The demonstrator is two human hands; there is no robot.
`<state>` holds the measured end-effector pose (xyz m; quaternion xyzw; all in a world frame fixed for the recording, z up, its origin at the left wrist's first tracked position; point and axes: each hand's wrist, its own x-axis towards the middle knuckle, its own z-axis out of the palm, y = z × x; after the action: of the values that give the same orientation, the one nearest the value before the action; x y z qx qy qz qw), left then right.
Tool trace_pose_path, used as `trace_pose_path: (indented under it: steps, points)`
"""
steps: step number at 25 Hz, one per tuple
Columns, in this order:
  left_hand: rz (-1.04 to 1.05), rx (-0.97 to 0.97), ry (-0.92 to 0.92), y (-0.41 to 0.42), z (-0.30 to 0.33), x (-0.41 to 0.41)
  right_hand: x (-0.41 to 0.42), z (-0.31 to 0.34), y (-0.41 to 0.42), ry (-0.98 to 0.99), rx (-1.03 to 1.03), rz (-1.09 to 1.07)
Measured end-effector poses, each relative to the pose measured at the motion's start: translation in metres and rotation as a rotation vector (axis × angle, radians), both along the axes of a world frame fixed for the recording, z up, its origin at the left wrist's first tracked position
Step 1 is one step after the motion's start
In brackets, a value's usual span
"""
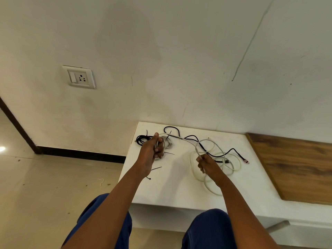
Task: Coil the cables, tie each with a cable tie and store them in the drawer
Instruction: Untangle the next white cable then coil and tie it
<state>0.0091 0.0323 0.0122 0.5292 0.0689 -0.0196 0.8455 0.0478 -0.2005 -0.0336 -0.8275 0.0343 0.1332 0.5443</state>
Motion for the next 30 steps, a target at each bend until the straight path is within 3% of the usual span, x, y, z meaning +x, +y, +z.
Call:
trace_pose_path:
  steps: [5, 12, 22, 26, 30]
  points:
    - [-0.029, 0.022, 0.016, -0.002, 0.0, -0.002, -0.002, -0.002, -0.003, 0.126, 0.364, -0.159]
    - [-0.055, 0.036, 0.022, -0.005, 0.001, -0.003, 0.001, -0.006, -0.01, 0.191, 0.533, -0.163]
    - [-0.069, 0.164, 0.035, -0.008, -0.003, -0.002, -0.001, 0.004, -0.006, -0.37, 0.036, -0.306]
    - [-0.073, 0.199, 0.033, -0.01, -0.004, -0.002, 0.003, 0.012, -0.009, -0.463, -0.182, -0.311]
    - [-0.072, 0.205, 0.044, -0.011, -0.002, -0.004, 0.009, 0.013, -0.014, -0.408, -0.397, -0.285]
